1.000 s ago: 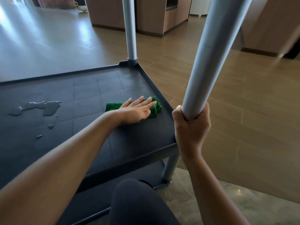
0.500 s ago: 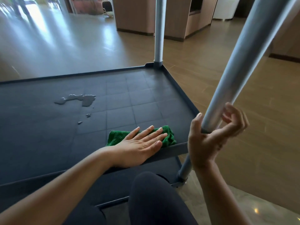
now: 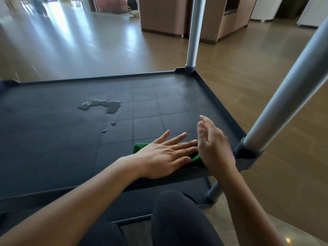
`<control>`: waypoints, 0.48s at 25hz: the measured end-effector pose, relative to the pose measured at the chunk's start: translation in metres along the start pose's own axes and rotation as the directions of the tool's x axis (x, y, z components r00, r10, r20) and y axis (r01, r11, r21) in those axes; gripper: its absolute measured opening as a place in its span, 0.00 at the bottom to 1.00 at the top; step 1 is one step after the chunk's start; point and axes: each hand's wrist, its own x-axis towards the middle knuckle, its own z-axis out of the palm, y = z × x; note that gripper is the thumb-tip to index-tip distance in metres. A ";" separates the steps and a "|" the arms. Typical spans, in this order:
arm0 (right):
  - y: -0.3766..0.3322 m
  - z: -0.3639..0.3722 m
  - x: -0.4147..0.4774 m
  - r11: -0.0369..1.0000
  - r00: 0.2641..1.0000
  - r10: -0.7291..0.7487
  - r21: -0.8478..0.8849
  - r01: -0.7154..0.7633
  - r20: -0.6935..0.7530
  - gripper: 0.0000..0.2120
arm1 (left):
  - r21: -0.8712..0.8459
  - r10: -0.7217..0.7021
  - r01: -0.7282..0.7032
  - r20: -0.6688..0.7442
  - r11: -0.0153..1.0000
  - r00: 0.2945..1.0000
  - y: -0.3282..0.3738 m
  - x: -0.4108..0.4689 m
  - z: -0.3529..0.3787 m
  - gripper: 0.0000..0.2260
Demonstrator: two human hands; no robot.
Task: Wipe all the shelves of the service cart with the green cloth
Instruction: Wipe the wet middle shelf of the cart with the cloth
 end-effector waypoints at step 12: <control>-0.006 0.004 -0.005 0.964 0.982 0.027 -0.266 0.025 0.187 0.27 | 0.083 -0.333 0.344 -0.118 0.935 0.935 -0.109 0.074 -0.035 0.25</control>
